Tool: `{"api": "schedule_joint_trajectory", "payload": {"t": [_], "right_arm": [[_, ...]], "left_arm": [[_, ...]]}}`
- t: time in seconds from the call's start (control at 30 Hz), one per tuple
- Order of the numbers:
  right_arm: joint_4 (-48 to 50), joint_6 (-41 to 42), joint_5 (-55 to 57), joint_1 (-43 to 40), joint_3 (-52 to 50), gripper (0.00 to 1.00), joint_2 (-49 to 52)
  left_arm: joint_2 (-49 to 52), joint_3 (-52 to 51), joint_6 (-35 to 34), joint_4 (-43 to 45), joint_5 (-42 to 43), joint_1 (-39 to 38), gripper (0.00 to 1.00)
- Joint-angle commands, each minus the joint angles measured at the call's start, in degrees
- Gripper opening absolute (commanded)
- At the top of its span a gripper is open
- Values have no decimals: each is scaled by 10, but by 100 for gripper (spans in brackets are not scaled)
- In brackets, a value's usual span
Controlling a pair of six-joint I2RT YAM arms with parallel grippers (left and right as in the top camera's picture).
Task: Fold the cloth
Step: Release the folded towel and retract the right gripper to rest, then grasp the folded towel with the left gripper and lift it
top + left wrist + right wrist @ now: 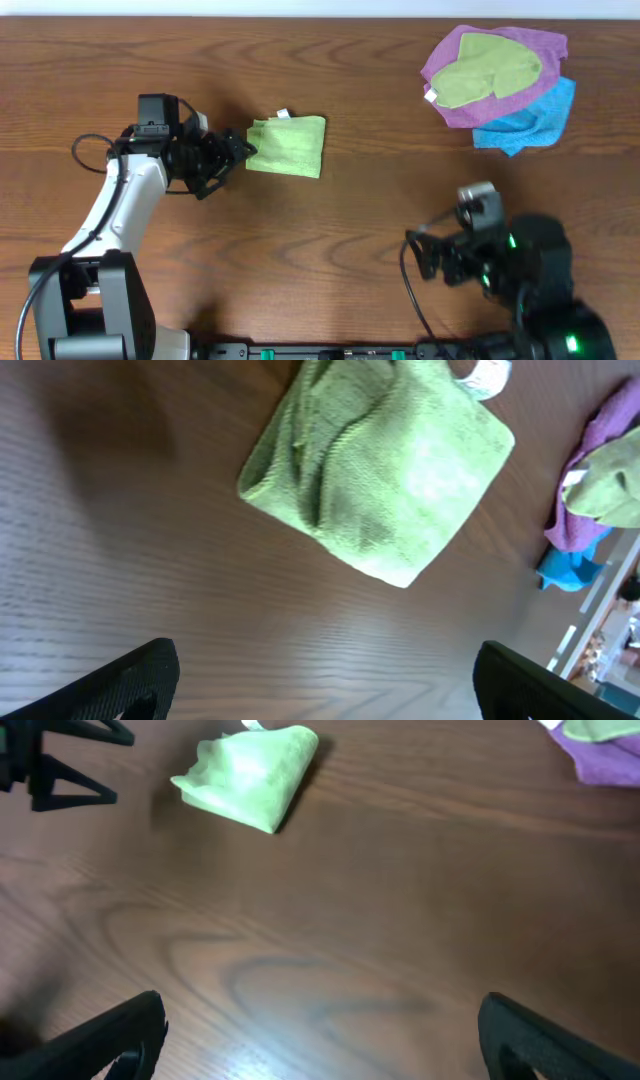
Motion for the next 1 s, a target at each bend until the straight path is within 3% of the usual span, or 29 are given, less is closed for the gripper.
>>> {"api": "schedule_joint_trajectory", "payload": {"t": [0.0, 0.17, 0.43, 0.97], "right_arm": [[-13, 27, -8, -8, -24, 99, -65], [-34, 29, -2, -8, -24, 99, -112], [-43, 29, -1, -8, -24, 99, -111], [-43, 29, -1, -8, -24, 99, -111]], "left_arm": [[-7, -6, -9, 2, 9, -7, 95], [-7, -24, -17, 26, 5, -18, 95], [-6, -92, -68, 136, 5, -21, 95], [3, -97, -84, 186, -90, -63, 95]]}}
